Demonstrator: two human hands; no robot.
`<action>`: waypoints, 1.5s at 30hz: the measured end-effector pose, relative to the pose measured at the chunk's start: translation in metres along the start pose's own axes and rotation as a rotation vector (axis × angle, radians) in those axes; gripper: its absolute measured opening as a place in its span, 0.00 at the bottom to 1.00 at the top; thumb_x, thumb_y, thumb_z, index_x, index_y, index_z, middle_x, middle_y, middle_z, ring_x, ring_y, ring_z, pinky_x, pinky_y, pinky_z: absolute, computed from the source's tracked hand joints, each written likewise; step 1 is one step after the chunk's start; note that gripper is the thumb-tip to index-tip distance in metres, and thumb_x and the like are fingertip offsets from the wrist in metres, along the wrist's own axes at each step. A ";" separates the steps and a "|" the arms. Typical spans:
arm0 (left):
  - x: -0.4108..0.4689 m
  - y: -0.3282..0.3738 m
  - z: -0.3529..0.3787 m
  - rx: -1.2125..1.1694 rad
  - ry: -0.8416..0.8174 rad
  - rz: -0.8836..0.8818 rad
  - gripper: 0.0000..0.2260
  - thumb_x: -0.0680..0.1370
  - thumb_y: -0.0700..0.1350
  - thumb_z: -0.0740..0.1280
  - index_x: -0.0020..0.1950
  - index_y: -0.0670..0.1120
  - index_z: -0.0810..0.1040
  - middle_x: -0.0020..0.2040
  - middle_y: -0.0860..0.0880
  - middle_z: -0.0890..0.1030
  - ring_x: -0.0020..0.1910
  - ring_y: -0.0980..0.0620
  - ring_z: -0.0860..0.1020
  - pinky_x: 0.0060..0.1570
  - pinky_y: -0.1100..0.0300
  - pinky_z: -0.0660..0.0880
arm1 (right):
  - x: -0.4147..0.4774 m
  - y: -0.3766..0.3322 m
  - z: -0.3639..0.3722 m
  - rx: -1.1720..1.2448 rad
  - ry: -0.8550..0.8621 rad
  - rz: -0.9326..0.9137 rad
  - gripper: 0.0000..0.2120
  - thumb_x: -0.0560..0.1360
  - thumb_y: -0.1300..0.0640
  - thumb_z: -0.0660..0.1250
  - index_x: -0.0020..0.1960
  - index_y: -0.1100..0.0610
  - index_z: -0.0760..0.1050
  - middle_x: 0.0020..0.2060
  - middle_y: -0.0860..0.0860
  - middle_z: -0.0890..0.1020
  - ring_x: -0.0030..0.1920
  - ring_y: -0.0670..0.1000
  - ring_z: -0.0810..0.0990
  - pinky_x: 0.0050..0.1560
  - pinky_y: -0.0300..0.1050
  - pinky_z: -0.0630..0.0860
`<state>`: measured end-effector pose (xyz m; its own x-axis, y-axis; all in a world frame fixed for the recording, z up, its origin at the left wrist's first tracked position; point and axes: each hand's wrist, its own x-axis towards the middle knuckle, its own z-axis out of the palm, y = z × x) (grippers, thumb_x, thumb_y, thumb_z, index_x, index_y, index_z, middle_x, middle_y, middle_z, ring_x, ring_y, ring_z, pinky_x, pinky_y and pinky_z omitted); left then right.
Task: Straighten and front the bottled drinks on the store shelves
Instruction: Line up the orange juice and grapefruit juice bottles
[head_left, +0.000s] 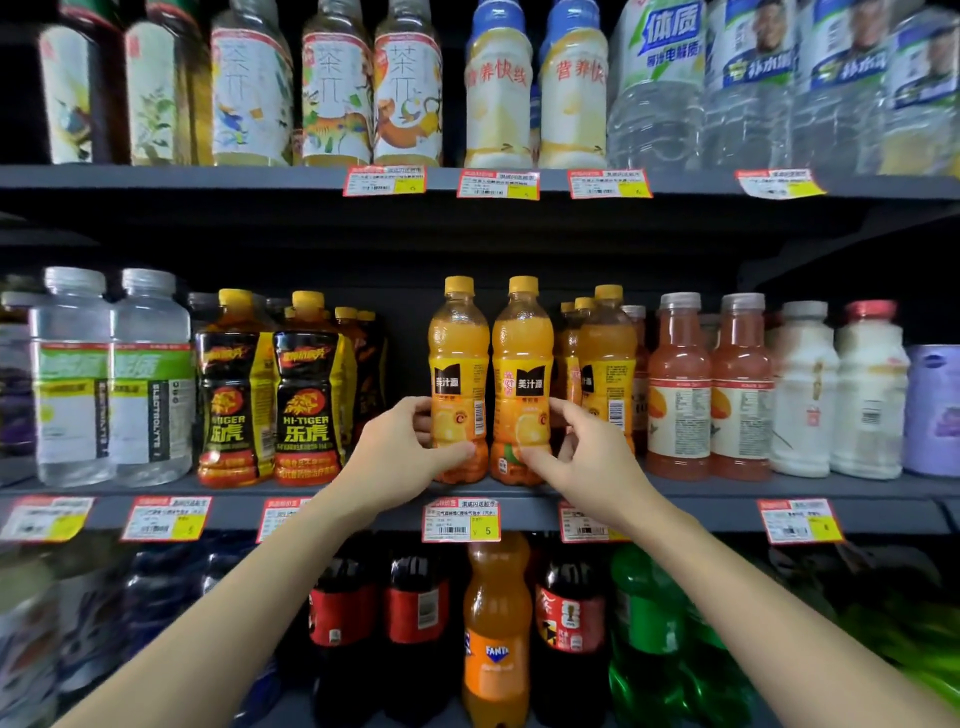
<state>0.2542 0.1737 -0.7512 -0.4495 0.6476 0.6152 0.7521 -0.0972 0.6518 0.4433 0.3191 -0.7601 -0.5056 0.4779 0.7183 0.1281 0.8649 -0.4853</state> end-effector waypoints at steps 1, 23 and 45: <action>-0.001 0.000 0.002 0.012 0.022 0.013 0.30 0.71 0.55 0.78 0.69 0.51 0.71 0.50 0.62 0.77 0.47 0.65 0.78 0.34 0.75 0.73 | 0.000 0.001 0.001 0.009 0.015 -0.002 0.31 0.73 0.48 0.75 0.73 0.53 0.71 0.36 0.39 0.76 0.35 0.32 0.75 0.36 0.26 0.69; -0.013 0.005 -0.012 0.031 0.000 0.008 0.28 0.71 0.57 0.77 0.67 0.51 0.74 0.50 0.61 0.80 0.47 0.65 0.79 0.34 0.74 0.74 | 0.012 -0.006 -0.011 -0.075 -0.165 -0.026 0.27 0.76 0.39 0.70 0.71 0.50 0.72 0.53 0.41 0.81 0.39 0.36 0.75 0.36 0.28 0.69; -0.018 0.009 -0.003 -0.010 0.025 0.036 0.27 0.74 0.57 0.75 0.70 0.49 0.75 0.54 0.56 0.83 0.50 0.62 0.82 0.41 0.72 0.78 | 0.003 0.004 -0.010 0.050 -0.112 0.000 0.26 0.75 0.40 0.72 0.68 0.50 0.73 0.52 0.39 0.81 0.50 0.33 0.78 0.46 0.30 0.74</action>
<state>0.2674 0.1593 -0.7552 -0.4341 0.6242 0.6496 0.7635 -0.1277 0.6330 0.4510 0.3257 -0.7553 -0.5978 0.4554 0.6597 0.0865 0.8548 -0.5117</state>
